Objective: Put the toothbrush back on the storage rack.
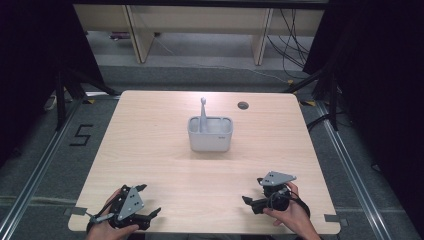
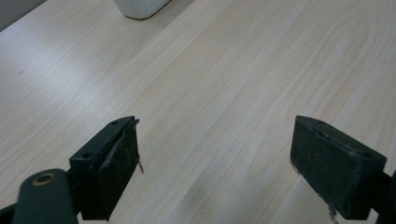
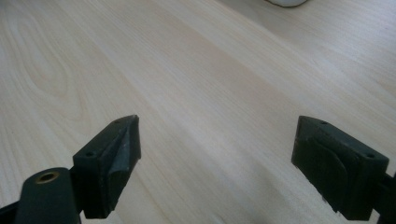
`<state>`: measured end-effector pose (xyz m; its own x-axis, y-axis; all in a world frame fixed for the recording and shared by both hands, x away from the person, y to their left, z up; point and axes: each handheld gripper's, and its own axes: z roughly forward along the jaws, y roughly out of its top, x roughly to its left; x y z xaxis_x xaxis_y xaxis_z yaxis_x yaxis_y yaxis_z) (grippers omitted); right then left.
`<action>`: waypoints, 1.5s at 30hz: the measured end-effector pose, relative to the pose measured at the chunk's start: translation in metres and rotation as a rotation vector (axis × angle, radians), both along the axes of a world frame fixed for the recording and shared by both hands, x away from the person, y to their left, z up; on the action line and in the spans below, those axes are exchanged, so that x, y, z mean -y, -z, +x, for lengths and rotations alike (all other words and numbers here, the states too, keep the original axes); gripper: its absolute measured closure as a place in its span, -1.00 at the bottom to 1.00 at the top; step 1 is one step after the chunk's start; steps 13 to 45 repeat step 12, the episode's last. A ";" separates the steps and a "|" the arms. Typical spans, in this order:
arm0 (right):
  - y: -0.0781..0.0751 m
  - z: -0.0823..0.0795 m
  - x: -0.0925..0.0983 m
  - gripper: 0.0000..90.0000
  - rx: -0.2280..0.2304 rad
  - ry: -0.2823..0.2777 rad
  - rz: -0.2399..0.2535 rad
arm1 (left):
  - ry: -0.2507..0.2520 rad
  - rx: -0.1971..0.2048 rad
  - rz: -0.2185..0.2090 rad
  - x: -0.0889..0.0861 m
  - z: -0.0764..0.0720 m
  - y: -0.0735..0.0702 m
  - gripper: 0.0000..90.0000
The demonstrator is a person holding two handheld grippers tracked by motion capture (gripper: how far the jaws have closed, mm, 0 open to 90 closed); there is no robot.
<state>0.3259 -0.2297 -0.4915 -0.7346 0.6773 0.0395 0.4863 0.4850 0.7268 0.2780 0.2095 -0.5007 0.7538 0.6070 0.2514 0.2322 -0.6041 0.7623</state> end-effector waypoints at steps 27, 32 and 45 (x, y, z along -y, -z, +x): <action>0.001 0.001 -0.002 -0.64 0.002 -0.027 -0.003 | 0.010 0.010 0.002 0.000 0.001 0.000 -0.67; 0.001 0.001 -0.002 -0.64 0.002 -0.027 -0.003 | 0.010 0.010 0.002 0.000 0.001 0.000 -0.67; 0.001 0.001 -0.002 -0.64 0.002 -0.027 -0.003 | 0.010 0.010 0.002 0.000 0.001 0.000 -0.67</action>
